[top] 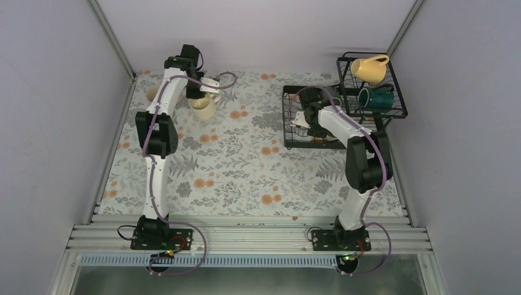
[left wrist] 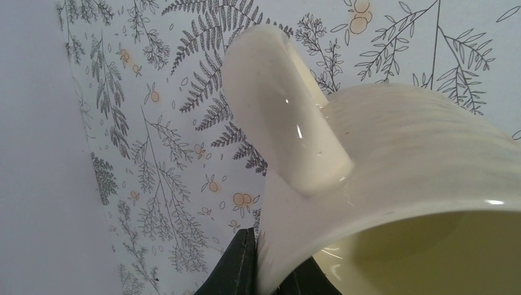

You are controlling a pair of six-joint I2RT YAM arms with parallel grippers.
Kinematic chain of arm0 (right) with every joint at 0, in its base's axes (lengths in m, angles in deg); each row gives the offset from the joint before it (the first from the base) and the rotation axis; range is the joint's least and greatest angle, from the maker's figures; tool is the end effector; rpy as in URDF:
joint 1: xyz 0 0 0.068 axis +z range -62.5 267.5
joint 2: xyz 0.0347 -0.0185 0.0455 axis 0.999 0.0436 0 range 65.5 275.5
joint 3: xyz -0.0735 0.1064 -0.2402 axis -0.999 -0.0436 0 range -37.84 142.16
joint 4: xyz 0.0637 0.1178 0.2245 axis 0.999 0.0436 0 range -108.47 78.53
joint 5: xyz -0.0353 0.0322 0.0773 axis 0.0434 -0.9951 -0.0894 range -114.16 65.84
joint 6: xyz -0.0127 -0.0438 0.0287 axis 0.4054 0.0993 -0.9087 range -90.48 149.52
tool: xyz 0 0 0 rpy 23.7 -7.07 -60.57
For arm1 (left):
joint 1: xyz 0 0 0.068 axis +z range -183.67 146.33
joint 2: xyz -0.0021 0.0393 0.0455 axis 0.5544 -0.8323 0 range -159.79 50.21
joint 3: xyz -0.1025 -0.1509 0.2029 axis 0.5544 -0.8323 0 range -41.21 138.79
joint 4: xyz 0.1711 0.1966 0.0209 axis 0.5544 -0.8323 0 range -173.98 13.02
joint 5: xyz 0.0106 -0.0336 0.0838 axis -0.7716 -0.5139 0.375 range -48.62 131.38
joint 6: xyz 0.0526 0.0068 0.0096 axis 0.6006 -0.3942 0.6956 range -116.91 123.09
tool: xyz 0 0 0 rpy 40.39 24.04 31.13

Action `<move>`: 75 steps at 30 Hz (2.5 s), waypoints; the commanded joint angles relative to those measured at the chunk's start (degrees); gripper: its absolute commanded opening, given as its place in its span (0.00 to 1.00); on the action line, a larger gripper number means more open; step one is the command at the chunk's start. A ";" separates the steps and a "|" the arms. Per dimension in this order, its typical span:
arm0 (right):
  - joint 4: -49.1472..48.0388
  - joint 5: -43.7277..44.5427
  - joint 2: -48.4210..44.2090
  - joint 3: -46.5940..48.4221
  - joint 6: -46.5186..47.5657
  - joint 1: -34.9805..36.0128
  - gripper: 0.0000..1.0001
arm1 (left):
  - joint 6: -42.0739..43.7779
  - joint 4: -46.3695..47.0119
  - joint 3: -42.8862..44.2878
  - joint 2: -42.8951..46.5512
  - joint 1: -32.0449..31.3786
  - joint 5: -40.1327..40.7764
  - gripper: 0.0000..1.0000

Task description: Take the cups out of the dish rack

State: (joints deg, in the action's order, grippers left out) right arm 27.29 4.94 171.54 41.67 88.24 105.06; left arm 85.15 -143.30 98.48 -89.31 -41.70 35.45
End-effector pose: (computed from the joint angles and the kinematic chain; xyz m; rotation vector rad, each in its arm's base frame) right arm 0.3589 0.0954 0.2114 -1.7038 2.3601 -0.8663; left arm 0.5045 -0.0748 0.2455 1.9592 1.9135 0.2348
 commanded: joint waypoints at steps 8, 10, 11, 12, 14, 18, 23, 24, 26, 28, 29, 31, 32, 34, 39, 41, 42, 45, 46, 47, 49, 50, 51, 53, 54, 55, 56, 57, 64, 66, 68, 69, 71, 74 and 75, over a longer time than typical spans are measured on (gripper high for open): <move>-4.63 5.83 3.34 0.35 1.27 -0.45 0.38 | 1.67 3.86 2.86 -3.17 -0.08 2.24 0.02; -5.28 6.59 3.86 0.73 1.31 -0.64 0.34 | 1.70 4.42 2.77 -3.45 -0.10 2.69 0.02; -5.48 6.76 4.10 1.12 1.20 -0.72 0.32 | 1.62 4.67 2.83 -3.54 -0.05 2.79 0.02; -5.49 6.77 4.43 1.46 1.08 -0.77 0.30 | 1.61 4.95 2.86 -3.52 -0.05 2.78 0.02; -6.34 7.15 4.86 1.96 0.82 -0.86 0.25 | 1.53 5.53 2.93 -3.42 -0.05 2.71 0.03; -6.59 7.83 6.02 3.14 -0.05 -1.03 0.13 | 1.37 6.23 2.84 -3.37 -0.10 3.23 0.07; -4.42 6.45 6.13 6.14 -1.74 -1.07 0.06 | 0.72 6.20 2.94 -2.78 -0.06 3.37 0.25; -3.35 5.96 5.99 7.21 -2.28 -1.08 0.05 | 0.58 6.31 2.79 -2.43 -0.10 3.31 0.30; -1.43 5.01 5.59 8.57 -3.07 -1.19 0.04 | 0.28 6.15 2.53 -1.53 -0.06 2.67 0.37; 0.05 3.95 4.72 9.62 -3.41 -1.30 0.04 | 0.12 5.99 2.04 -0.51 -0.05 1.68 0.40; 0.54 3.45 4.34 10.19 -3.50 -1.38 0.04 | 0.04 6.11 1.85 -0.03 -0.16 1.25 0.41; 2.45 2.36 3.78 11.52 -4.24 -1.48 0.04 | 0.03 6.18 1.61 0.60 -0.15 0.87 0.41; 3.40 2.02 3.61 12.25 -4.73 -1.54 0.04 | -0.05 6.08 1.67 0.89 -0.20 0.76 0.41; 5.34 1.24 3.04 13.41 -5.60 -1.67 0.04 | -0.05 5.44 2.13 1.49 -0.19 0.69 0.41; 11.17 -3.19 0.02 18.77 -7.54 -1.91 0.04 | -2.13 3.52 4.43 5.17 -0.26 -3.35 0.42; 13.75 -5.61 -1.01 22.02 -8.26 -1.91 0.04 | -3.51 4.13 3.73 8.23 -0.24 -6.63 0.46; 15.34 -7.26 -1.35 24.05 -8.60 -1.93 0.04 | -4.85 5.13 2.94 9.88 -0.34 -9.13 0.52; 20.58 -14.33 -2.00 31.74 -10.05 -1.92 0.04 | -9.10 9.25 -1.54 15.96 -0.42 -15.52 0.66; 22.71 -16.71 -1.91 34.21 -10.56 -1.90 0.04 | -10.64 10.81 -4.30 18.65 -0.52 -17.80 0.66; 24.53 -19.09 -1.89 36.67 -11.09 -1.91 0.04 | -12.08 12.33 -6.42 20.58 -0.56 -19.92 0.66; 27.39 -23.59 -2.07 40.92 -12.00 -1.86 0.04 | -14.99 15.54 -11.10 24.44 -0.88 -24.12 0.66; 27.84 -25.29 -2.42 41.97 -12.32 -1.87 0.04 | -16.59 17.31 -13.45 26.39 -1.16 -26.18 0.66; 27.89 -27.10 -3.16 42.52 -12.42 -1.86 0.04 | -18.35 19.63 -16.13 28.37 -1.34 -29.01 0.67; 27.89 -30.86 -5.06 42.79 -12.41 -1.80 0.04 | -21.91 26.15 -23.67 33.39 -1.37 -35.84 0.70; 27.89 -33.05 -5.73 43.07 -12.45 -1.78 0.04 | -23.73 31.11 -28.33 36.55 -1.42 -39.33 0.72; 27.86 -34.88 -6.26 43.41 -12.75 -1.82 0.04 | -25.75 36.74 -34.22 39.72 -1.52 -42.25 0.75; 27.89 -36.88 -6.58 43.78 -12.95 -1.81 0.04 | -27.40 42.58 -39.68 42.46 -1.72 -44.85 0.76; 27.89 -39.30 -7.13 44.13 -13.06 -1.75 0.04 | -29.02 47.54 -43.99 44.80 -2.23 -46.49 0.77; 27.81 -58.19 -10.32 45.54 -13.76 -1.81 0.04 | -39.77 73.61 -62.19 51.87 -6.39 -51.11 0.80; 27.58 -64.42 -12.08 45.85 -14.13 -1.78 0.04 | -42.72 77.83 -64.79 52.25 -7.53 -52.13 0.82; 27.16 -69.83 -13.15 45.76 -14.56 -1.76 0.03 | -44.24 79.38 -65.92 52.05 -8.51 -53.10 0.84; 27.25 -72.40 -13.48 45.74 -14.54 -1.82 0.03 | -44.16 79.61 -66.34 51.97 -9.01 -53.88 0.85; 27.85 -77.23 -13.58 46.14 -14.28 -1.81 0.03 | -43.30 80.33 -67.29 52.21 -10.11 -53.83 0.85; 27.89 -81.61 -13.50 46.00 -14.46 -1.69 0.03 | -45.74 84.31 -68.68 52.68 -10.79 -55.88 0.85; 27.89 -82.45 -13.43 45.67 -14.43 -1.65 0.03 | -47.19 85.24 -68.57 52.65 -10.92 -57.14 0.85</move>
State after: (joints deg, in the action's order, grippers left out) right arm 57.74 -64.65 160.17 85.36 74.66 103.49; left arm 42.46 -66.78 30.84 -38.45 -51.91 -15.44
